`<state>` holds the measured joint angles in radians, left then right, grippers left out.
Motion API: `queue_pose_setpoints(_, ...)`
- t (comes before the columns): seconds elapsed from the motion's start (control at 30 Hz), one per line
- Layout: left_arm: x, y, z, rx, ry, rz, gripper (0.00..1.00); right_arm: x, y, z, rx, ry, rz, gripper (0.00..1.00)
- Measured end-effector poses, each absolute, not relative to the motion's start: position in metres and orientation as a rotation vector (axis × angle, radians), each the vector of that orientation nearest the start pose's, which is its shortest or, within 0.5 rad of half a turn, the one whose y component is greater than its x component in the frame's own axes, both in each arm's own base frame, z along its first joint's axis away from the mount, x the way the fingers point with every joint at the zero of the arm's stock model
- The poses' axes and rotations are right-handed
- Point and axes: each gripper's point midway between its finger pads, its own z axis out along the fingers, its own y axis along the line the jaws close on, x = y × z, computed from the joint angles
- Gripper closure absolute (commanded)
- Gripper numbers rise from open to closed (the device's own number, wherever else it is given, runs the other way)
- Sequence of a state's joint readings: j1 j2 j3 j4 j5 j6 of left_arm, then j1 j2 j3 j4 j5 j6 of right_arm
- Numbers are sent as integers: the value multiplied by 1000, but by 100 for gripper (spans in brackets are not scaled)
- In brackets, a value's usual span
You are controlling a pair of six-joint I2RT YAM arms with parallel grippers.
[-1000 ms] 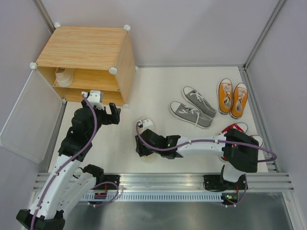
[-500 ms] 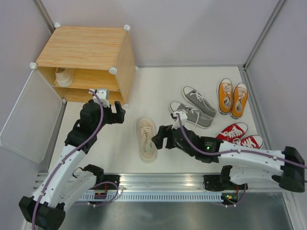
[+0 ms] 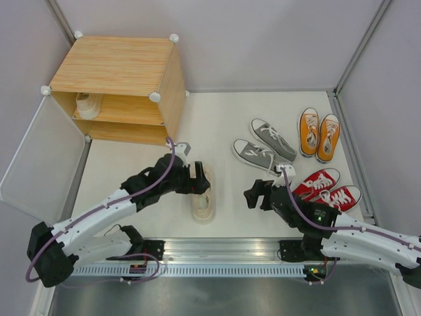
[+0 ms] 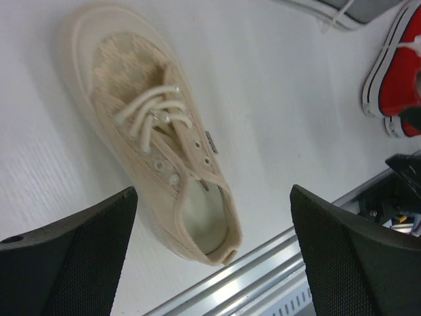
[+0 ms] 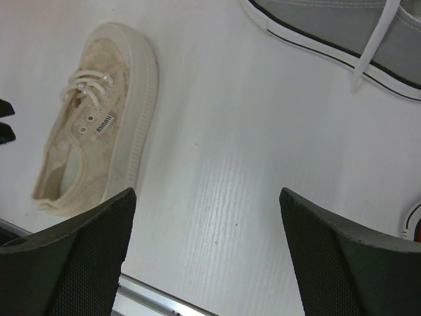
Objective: Place and organize the shoes in the shoe cabinet
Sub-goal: Move the shoe to the center of the board, then pick up the shoe from the center of the board.
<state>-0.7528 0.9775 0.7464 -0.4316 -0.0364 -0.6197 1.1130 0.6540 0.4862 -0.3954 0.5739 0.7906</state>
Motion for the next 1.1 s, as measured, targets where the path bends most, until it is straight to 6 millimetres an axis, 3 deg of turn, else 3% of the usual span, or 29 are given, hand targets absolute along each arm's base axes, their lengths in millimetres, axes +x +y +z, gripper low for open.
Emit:
queue_pose_setpoints(0.13,183,-237,113,139,2437,-597,0,171,185,126,-8,2115,528,7)
queue_pose_setpoints(0.23,173,-231,86,81,2498,-496,0,172,185,122,-14,2127,514,7)
queue_pose_setpoints(0.33,162,-224,72,14,2511,-425,0,172,185,119,-14,2131,506,7)
queue_pose_setpoints(0.7,130,-237,42,-9,2491,-344,1,172,183,94,-24,2173,478,7)
queue_pose_setpoints(0.83,133,-238,32,-26,2487,-284,1,170,183,89,-33,2184,487,7)
queue_pose_setpoints(1.1,155,-248,45,-62,2390,-233,1,168,181,87,-31,2183,504,7)
